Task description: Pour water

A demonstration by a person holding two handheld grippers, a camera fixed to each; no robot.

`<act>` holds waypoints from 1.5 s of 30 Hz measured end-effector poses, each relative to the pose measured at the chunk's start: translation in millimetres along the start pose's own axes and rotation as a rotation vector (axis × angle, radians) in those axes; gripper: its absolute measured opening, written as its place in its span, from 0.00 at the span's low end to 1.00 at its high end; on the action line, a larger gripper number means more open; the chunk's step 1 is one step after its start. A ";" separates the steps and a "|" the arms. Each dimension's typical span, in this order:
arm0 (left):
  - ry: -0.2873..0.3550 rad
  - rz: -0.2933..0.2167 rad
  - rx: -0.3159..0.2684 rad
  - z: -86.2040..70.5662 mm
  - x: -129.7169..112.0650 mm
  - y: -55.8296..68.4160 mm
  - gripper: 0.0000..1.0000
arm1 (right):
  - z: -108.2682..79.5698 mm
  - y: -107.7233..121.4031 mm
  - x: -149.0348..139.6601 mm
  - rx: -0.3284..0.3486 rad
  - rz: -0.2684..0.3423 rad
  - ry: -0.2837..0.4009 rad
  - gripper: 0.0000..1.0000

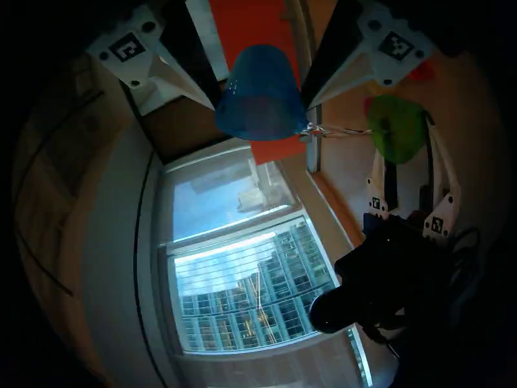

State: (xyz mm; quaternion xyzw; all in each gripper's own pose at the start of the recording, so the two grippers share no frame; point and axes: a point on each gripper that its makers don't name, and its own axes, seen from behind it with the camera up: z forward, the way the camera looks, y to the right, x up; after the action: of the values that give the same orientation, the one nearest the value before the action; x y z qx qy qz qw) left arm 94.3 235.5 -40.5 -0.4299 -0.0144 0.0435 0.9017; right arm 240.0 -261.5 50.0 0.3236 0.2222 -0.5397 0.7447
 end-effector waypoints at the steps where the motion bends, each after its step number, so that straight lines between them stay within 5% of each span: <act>1: 0.000 0.000 0.000 -0.1 -0.2 -0.1 0.82 | 0.2 0.4 0.0 -0.001 -0.003 0.000 0.88; 45: 0.012 0.009 -0.012 -2.1 6.0 6.6 0.81 | 1.9 18.0 9.2 -0.040 -0.152 -0.005 0.88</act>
State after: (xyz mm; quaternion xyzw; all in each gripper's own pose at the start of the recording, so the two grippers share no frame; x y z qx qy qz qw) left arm 100.0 238.6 -47.0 -0.4354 -0.0073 0.0451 0.8991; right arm 260.0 -265.2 49.4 0.2895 0.2550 -0.5911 0.7083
